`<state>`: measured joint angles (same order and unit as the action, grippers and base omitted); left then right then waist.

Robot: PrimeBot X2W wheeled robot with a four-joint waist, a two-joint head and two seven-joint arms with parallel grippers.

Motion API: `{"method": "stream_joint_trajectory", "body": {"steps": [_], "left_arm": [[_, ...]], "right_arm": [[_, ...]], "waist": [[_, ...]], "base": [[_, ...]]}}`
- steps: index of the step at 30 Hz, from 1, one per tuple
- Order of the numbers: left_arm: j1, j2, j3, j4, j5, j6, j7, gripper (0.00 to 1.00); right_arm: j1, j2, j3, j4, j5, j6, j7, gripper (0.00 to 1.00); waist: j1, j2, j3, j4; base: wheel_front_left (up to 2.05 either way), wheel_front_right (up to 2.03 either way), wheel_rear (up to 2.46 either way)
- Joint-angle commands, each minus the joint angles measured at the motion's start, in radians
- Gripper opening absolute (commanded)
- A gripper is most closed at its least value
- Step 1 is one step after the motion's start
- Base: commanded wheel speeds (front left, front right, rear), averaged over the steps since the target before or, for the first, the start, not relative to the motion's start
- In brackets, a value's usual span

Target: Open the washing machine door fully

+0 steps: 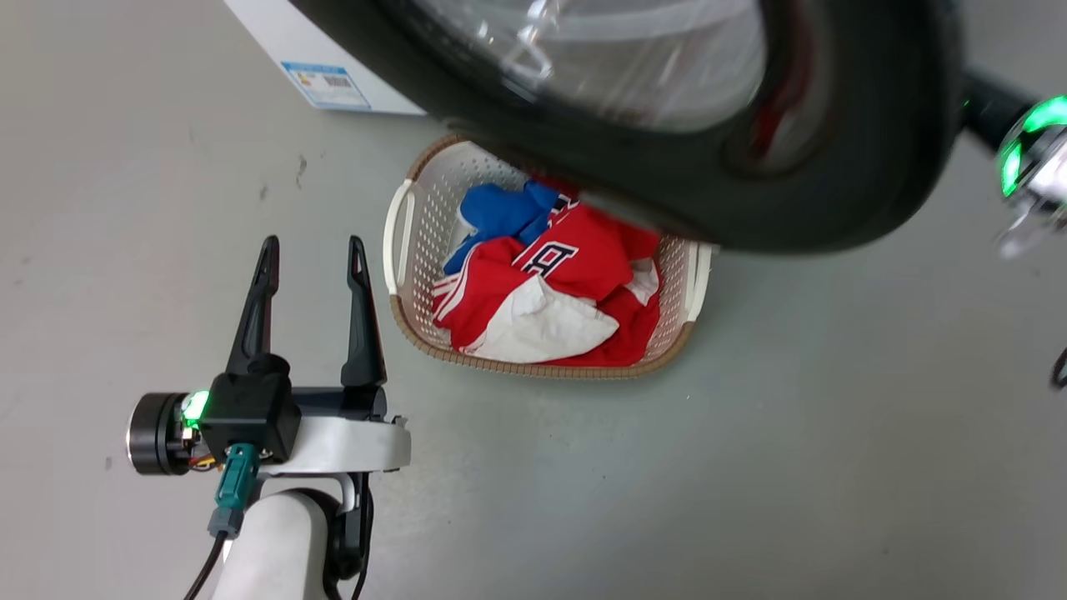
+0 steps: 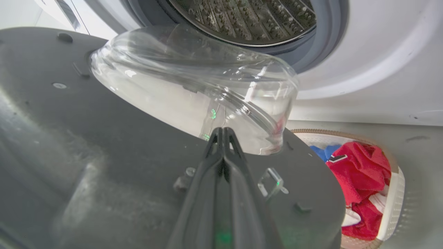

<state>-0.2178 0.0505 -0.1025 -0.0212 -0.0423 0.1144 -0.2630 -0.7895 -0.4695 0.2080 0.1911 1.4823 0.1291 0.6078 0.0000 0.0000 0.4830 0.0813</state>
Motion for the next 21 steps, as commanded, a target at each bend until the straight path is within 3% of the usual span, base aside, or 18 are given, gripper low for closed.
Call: {"method": "stream_joint_trajectory", "body": {"steps": [1,10,21], "left_arm": [[0.013,0.000,0.003,0.002,0.005,-0.004,-0.003,1.00],[0.054,0.000,0.011,0.014,0.009,-0.009,-0.003,1.00],[0.101,0.000,0.023,0.029,0.018,-0.020,-0.003,1.00]], "right_arm": [[0.036,0.015,0.014,-0.021,0.007,0.003,0.002,0.00],[0.236,0.060,0.087,-0.183,0.034,0.003,-0.005,0.00],[0.428,0.128,0.224,-0.291,0.028,0.003,-0.044,0.00]], "waist": [[0.0000,0.0000,-0.019,-0.007],[0.0000,0.0000,-0.091,-0.017],[0.0000,0.0000,-0.173,-0.021]], "base": [[0.00,0.00,0.00],[0.00,0.00,0.00],[0.00,0.00,0.00]]}}
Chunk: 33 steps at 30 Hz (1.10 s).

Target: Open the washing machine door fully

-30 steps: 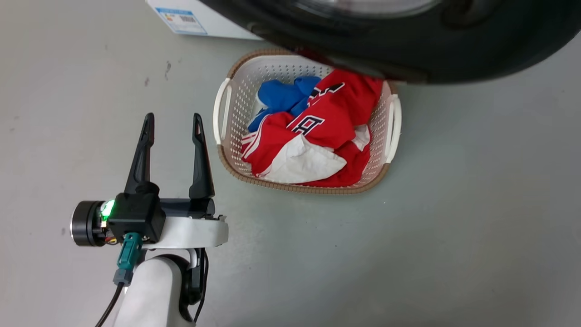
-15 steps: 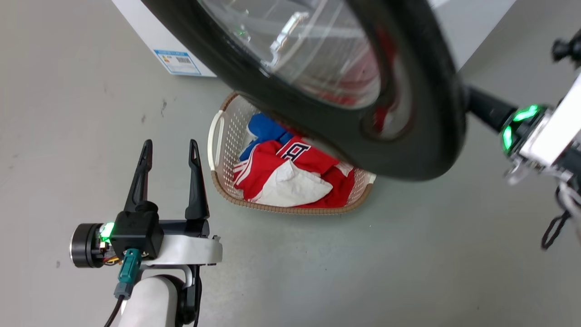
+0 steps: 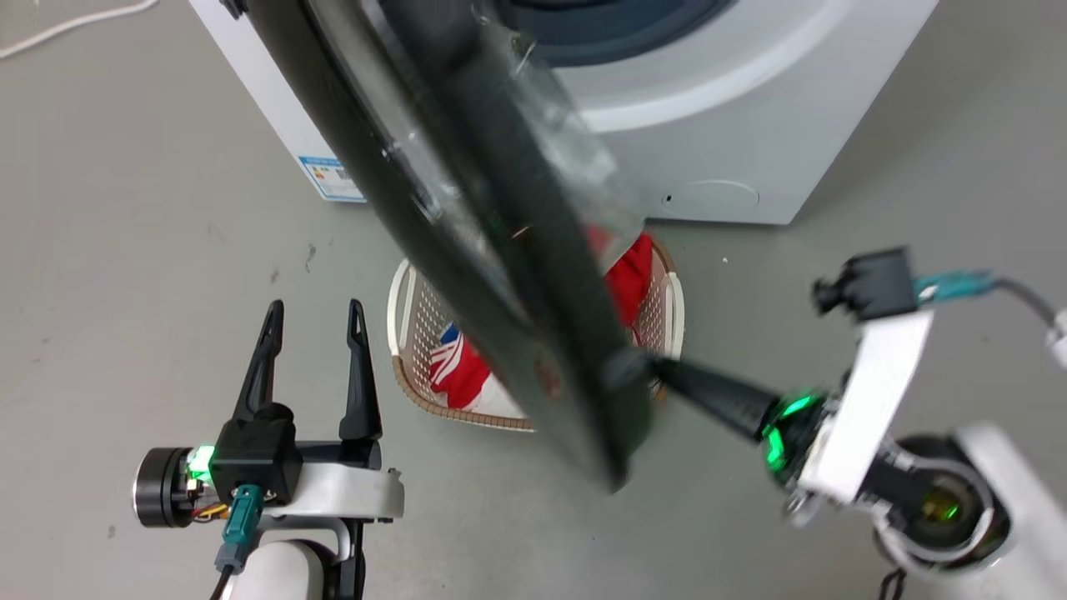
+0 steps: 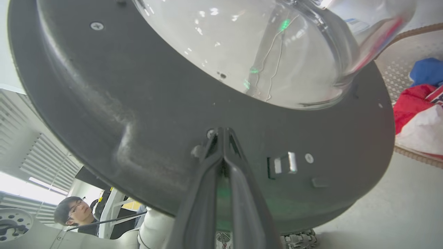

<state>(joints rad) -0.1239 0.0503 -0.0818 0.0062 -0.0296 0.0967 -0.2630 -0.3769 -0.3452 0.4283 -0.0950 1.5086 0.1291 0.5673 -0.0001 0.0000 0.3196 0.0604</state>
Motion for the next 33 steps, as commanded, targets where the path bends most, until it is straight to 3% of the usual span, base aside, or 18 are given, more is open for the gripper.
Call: {"method": "stream_joint_trajectory", "body": {"steps": [1,16,26,28,29,33], "left_arm": [[0.010,0.000,0.002,0.003,0.006,-0.005,-0.003,1.00],[0.048,0.000,0.006,0.014,-0.002,-0.005,-0.003,1.00],[0.085,0.000,0.019,0.030,-0.003,-0.012,-0.003,1.00],[0.092,0.000,0.021,0.030,-0.005,-0.013,-0.003,1.00],[0.098,0.000,0.023,0.030,-0.006,-0.013,-0.003,1.00],[0.120,0.000,0.030,0.033,-0.004,-0.014,-0.003,1.00]], "right_arm": [[0.028,0.010,0.014,-0.010,0.002,0.003,-0.007,0.00],[0.135,0.110,0.141,0.012,0.018,0.003,-0.068,0.00],[0.207,0.088,0.094,0.004,-0.034,0.003,-0.239,0.00],[0.234,0.090,0.076,-0.013,-0.031,0.003,-0.295,0.52],[0.244,0.087,0.064,-0.025,-0.038,0.003,-0.327,1.00],[0.281,0.065,0.020,-0.066,-0.098,0.003,-0.471,1.00]], "waist": [[0.0001,0.0000,-0.016,0.002],[0.0001,0.0000,-0.067,0.021],[0.0001,0.0000,-0.130,0.018],[0.0001,0.0000,-0.148,0.016],[0.0001,0.0000,-0.158,0.014],[0.0001,0.0000,-0.196,0.004]], "base": [[0.00,0.00,0.00],[0.00,0.00,0.00],[0.00,0.00,0.00],[0.00,0.00,0.00],[0.00,0.00,0.00],[0.00,0.00,0.00]]}}
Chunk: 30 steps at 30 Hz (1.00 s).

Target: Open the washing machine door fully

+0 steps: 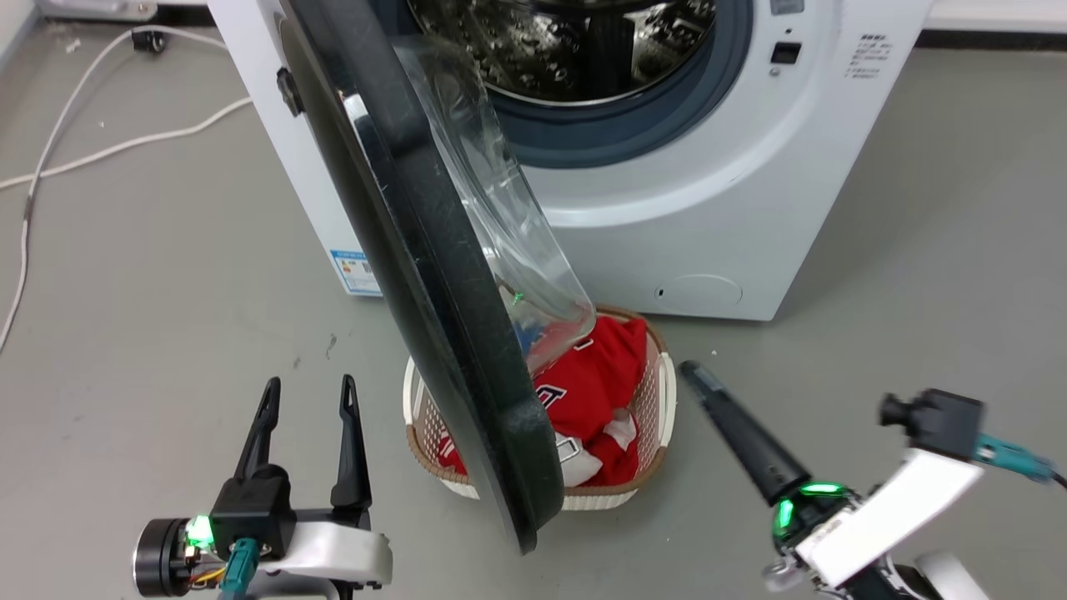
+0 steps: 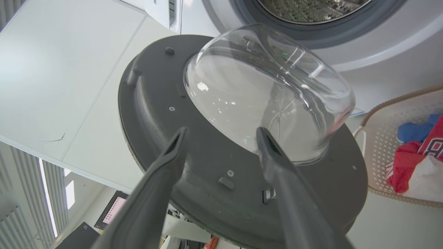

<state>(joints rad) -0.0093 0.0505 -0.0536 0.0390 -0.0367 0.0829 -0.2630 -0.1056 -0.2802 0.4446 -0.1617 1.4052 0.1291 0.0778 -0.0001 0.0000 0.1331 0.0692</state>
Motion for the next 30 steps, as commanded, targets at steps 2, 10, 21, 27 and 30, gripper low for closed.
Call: {"method": "stream_joint_trajectory", "body": {"steps": [2,10,21,27,30], "left_arm": [[0.017,0.000,0.005,0.003,0.004,-0.002,-0.003,1.00],[0.058,0.001,0.018,-0.001,0.009,-0.008,-0.003,1.00],[0.088,0.001,0.025,-0.004,0.013,-0.009,-0.003,1.00],[0.097,0.001,0.021,-0.005,0.008,-0.012,-0.003,1.00],[0.099,0.001,0.020,-0.005,0.003,-0.013,-0.003,1.00]], "right_arm": [[0.021,-0.016,-0.013,-0.011,-0.041,0.003,-0.066,1.00],[0.046,-0.086,-0.079,0.027,-0.313,0.003,-0.331,1.00],[0.123,0.102,-0.369,-0.010,-1.004,0.002,-0.343,1.00],[0.197,0.181,-0.462,0.018,-1.254,0.002,-0.343,1.00],[0.223,0.203,-0.486,0.032,-1.275,0.002,-0.343,1.00]], "waist": [[0.0001,0.0000,-0.028,-0.011],[0.0001,0.0000,-0.079,-0.032],[0.0001,0.0000,-0.111,-0.041],[0.0001,0.0000,-0.122,-0.035],[0.0001,0.0000,-0.124,-0.033]], "base": [[0.00,0.00,0.00],[0.00,0.00,0.00],[0.00,0.00,0.00],[0.00,0.00,0.00],[0.00,0.00,0.00]]}}
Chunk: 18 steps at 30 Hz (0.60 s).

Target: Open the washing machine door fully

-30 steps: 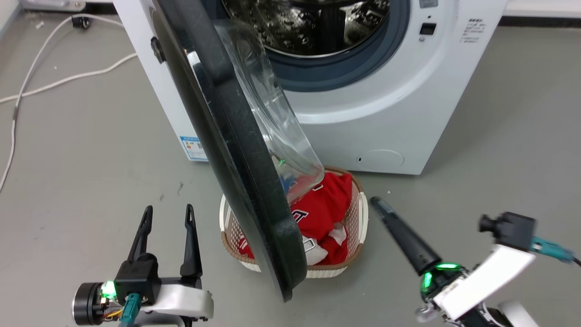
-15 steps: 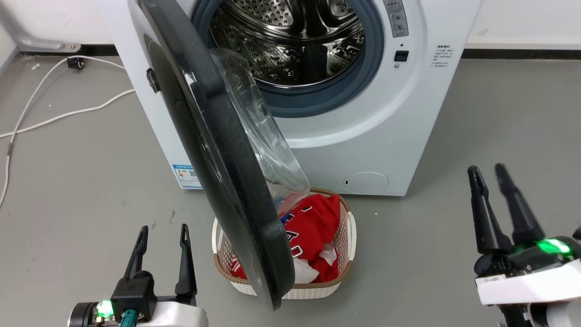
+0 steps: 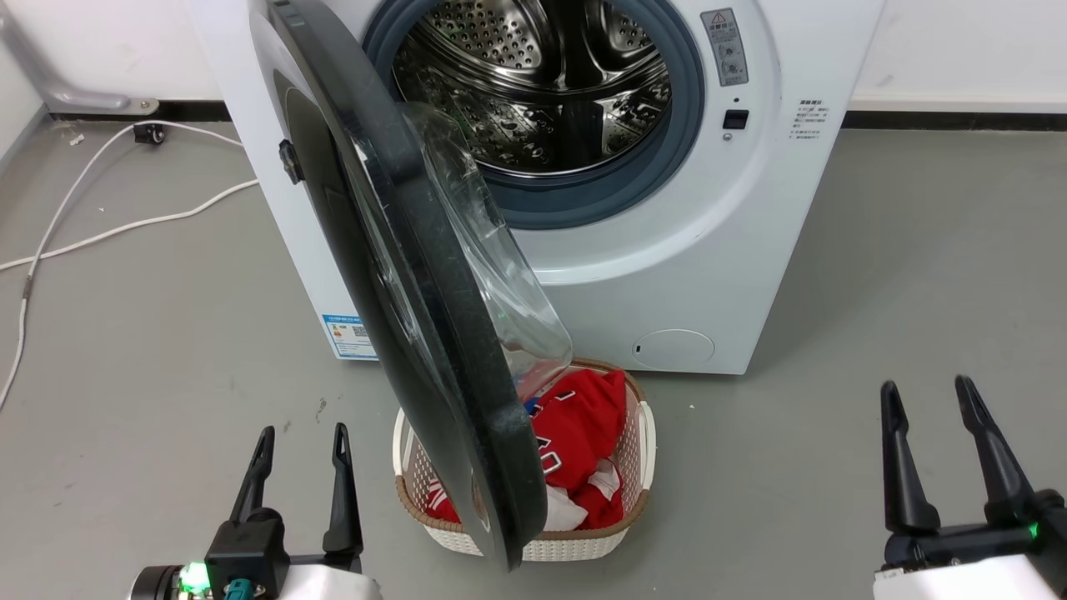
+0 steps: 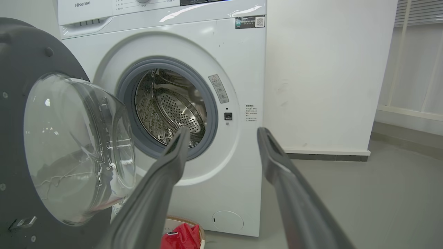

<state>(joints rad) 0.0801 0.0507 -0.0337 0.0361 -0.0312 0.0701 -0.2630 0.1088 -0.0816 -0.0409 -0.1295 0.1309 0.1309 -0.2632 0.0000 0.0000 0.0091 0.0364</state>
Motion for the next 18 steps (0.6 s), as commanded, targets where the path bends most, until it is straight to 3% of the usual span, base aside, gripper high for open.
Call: {"method": "stream_joint_trajectory", "body": {"steps": [1,18], "left_arm": [[0.011,0.000,-0.001,-0.002,-0.005,-0.001,-0.003,1.00],[0.020,0.000,-0.001,0.004,-0.013,-0.003,-0.003,1.00]], "right_arm": [[0.017,0.009,-0.008,0.004,0.000,0.000,-0.002,1.00],[0.082,0.033,-0.012,0.079,0.018,0.000,-0.002,1.00]], "waist": [[0.0000,0.0000,-0.001,0.001],[0.0000,0.0000,-0.017,0.000]], "base": [[0.00,0.00,0.00],[0.00,0.00,0.00]]}}
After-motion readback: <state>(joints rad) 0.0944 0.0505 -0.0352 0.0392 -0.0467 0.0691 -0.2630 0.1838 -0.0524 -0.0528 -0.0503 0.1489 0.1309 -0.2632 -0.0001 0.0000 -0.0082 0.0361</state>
